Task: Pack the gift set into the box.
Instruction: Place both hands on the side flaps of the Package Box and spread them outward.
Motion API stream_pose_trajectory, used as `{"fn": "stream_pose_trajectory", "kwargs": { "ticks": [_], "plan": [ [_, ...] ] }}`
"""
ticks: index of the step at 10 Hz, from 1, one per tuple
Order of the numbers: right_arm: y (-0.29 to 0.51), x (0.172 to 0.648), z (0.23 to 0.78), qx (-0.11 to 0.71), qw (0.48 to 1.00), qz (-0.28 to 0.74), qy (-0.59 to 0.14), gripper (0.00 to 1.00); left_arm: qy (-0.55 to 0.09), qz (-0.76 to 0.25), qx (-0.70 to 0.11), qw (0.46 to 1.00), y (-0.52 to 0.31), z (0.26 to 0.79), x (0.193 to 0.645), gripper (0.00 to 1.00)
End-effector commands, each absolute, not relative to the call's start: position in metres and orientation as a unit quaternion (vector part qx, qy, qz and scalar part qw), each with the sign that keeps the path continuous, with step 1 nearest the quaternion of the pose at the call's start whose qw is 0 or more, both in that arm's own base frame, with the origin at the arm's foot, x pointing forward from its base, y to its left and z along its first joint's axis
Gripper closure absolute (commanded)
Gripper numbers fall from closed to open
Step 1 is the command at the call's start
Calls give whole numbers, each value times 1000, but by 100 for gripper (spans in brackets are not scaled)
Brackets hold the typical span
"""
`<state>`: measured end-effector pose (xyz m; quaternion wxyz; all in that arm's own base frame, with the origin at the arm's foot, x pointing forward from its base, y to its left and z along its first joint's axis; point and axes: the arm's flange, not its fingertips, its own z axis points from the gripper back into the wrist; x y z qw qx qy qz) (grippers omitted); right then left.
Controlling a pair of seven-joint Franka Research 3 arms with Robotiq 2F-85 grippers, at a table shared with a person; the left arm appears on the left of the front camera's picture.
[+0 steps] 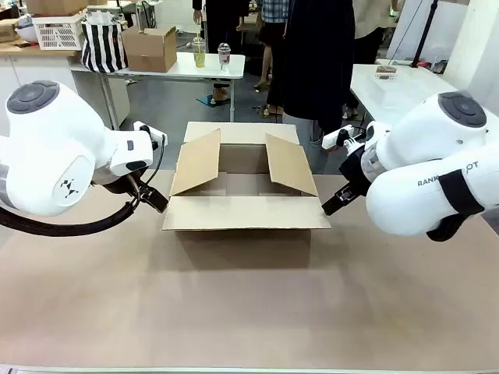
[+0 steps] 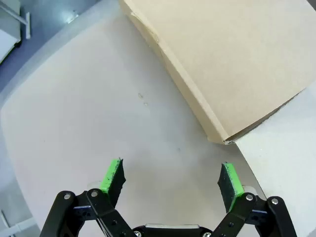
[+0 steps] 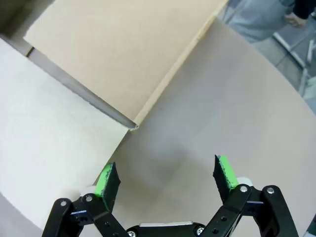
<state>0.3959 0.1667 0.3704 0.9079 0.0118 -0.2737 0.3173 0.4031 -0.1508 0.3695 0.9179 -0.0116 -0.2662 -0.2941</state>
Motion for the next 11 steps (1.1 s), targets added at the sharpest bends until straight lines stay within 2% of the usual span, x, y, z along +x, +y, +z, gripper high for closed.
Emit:
{"fn": "stream_pose_trajectory", "kwargs": {
  "ticks": [1,11],
  "plan": [
    [168,396,371,12,907,318,-274,0,-268,-294,-12,917,-152,370,403,0],
    [168,396,371,12,907,318,-274,0,-268,-294,-12,917,-152,370,403,0]
  ]
}}
